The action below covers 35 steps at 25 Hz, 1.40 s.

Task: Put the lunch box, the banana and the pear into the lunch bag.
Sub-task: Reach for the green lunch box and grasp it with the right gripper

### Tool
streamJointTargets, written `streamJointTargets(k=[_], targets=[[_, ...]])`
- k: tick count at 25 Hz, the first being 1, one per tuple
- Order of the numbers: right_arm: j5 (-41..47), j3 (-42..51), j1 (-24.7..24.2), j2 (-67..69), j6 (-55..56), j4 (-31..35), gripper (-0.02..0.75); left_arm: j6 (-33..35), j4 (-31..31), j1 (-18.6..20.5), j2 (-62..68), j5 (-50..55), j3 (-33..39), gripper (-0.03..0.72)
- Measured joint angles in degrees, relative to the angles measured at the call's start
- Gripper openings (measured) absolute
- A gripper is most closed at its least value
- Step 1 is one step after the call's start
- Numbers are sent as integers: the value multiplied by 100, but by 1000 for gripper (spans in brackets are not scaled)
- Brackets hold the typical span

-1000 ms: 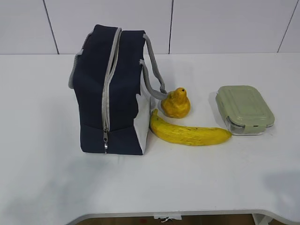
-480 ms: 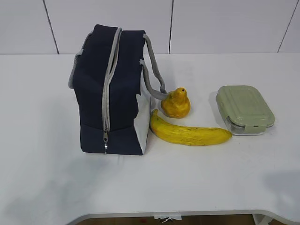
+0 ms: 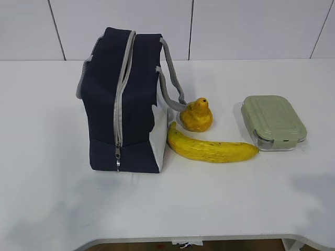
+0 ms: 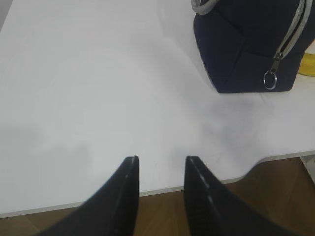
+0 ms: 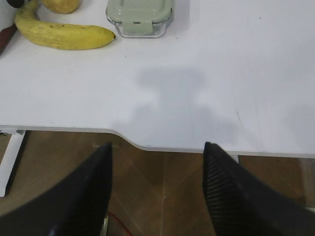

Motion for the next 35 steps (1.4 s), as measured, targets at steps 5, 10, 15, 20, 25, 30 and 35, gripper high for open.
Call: streamJointTargets(k=[5,10,15,20,25,30,35], targets=[[-83,-150,0,694,62,-55,454,0,0,0,0,0,0,240],[-330,-250,0,1615,335,-64,455,0,0,0,0,0,0,240],[-653,-489,0,2633,390,-64,454,0,0,0,0,0,0,240],[-1062,-1043,0,3870,403,-64,454,0,0,0,0,0,0,240],[-1298,-1924,-282,5158,410,-66,455,0,0,0,0,0,0,240],[-1321,-2709,-1185,6043,-445,669,454,0,0,0,0,0,0,240],[-1198,-2978,-2195,6654,-2104,2322,454,0,0,0,0,0,0,240]])
